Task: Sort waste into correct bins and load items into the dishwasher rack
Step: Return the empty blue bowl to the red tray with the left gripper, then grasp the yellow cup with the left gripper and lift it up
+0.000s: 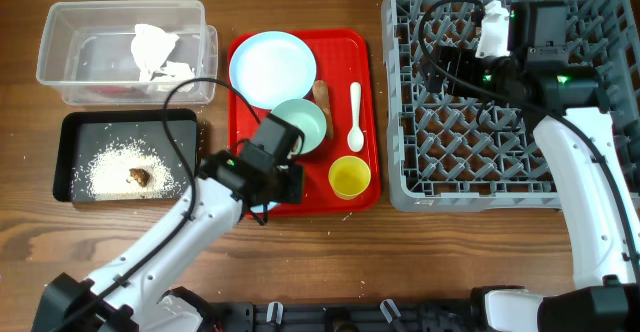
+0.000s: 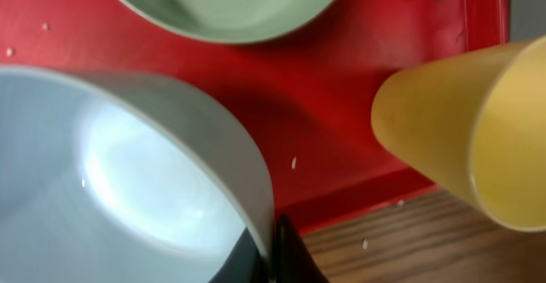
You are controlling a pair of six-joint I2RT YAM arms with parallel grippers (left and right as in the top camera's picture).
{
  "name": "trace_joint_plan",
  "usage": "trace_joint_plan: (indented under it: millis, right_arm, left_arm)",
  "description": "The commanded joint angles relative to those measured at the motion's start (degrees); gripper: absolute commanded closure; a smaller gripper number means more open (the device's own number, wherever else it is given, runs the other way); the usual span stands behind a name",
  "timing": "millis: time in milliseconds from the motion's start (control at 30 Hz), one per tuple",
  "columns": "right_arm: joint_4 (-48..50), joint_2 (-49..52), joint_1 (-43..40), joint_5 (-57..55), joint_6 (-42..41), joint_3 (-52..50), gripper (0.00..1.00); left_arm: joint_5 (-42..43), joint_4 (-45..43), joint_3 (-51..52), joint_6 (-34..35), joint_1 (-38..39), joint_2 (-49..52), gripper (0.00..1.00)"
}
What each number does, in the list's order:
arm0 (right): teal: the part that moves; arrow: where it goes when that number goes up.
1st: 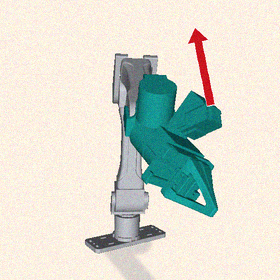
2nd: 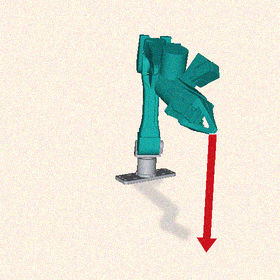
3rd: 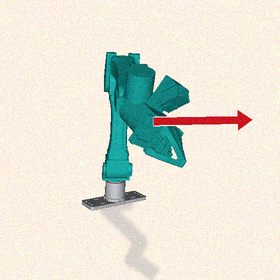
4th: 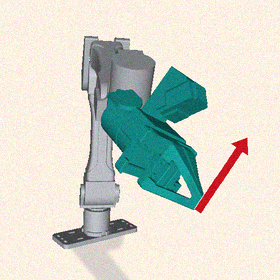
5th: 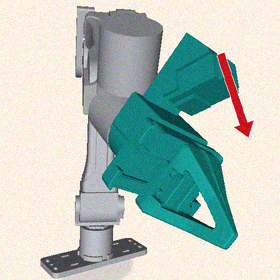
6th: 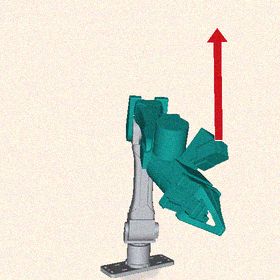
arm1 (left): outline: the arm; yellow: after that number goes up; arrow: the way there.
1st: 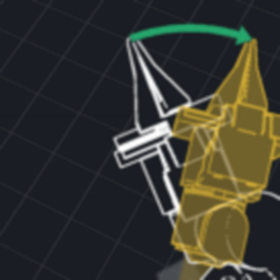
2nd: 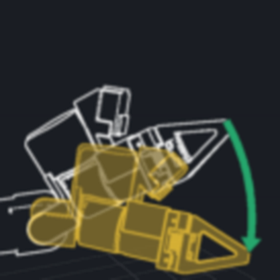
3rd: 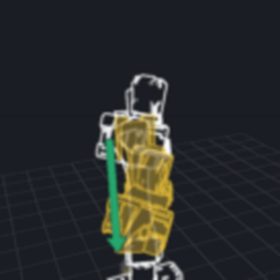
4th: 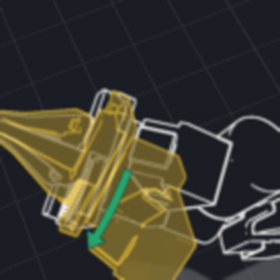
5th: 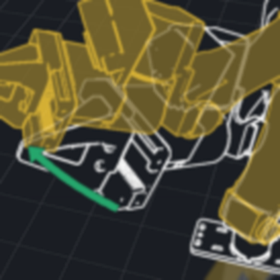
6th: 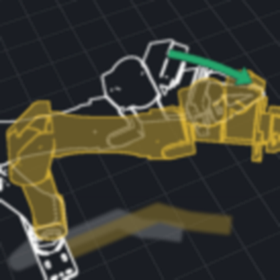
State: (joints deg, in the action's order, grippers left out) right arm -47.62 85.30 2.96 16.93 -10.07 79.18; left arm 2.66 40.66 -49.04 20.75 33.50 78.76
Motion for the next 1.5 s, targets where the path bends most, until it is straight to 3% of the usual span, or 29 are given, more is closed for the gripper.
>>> trace_joint_plan:
  millis: [0, 100, 400, 500, 700, 867, 1167, 1300, 1467]
  right_arm:
    - [0.0, 0.9, 0.5, 1.0, -0.5, 1.0, 0.00]
    - [0.0, 0.9, 0.5, 1.0, -0.5, 1.0, 0.00]
    - [0.1, 0.9, 0.5, 1.0, -0.5, 1.0, 0.00]
    - [0.0, 0.9, 0.5, 1.0, -0.6, 1.0, 0.00]
    - [0.0, 0.9, 0.5, 1.0, -0.6, 1.0, 0.00]
    - [0.0, 0.9, 0.5, 1.0, -0.6, 1.0, 0.00]
    - [-0.1, 0.9, 0.5, 1.0, -0.6, 1.0, 0.00]
    - [-0.2, 0.9, 0.5, 1.0, -0.6, 1.0, 0.00]
    - [-0.2, 0.9, 0.5, 1.2, -0.6, 1.0, 0.00]
  left_arm:
    - [-5.3, -1.9, 2.8, 1.0, 1.7, 0.0, 0.89]
    - [-5.3, -2.6, 3.0, 1.0, 1.7, 0.0, 0.56]
    - [-0.5, -10.8, -5.0, 0.9, 1.7, 0.0, 0.29]
    - [-0.4, -12.2, -5.1, 0.2, 1.7, 0.3, 0.28]
    - [8.6, -12.7, -5.1, -3.9, 2.5, 6.4, 0.37]
    - [9.4, -13.2, -5.1, -3.8, 3.4, 10.7, 0.42]
    - [9.3, -13.4, -5.1, -5.3, 4.7, 11.4, 0.92]
    - [9.6, -12.2, -5.6, -5.3, 5.0, 11.2, 0.96]
    - [9.6, -3.2, -12.3, -2.8, 3.6, 9.4, 0.96]
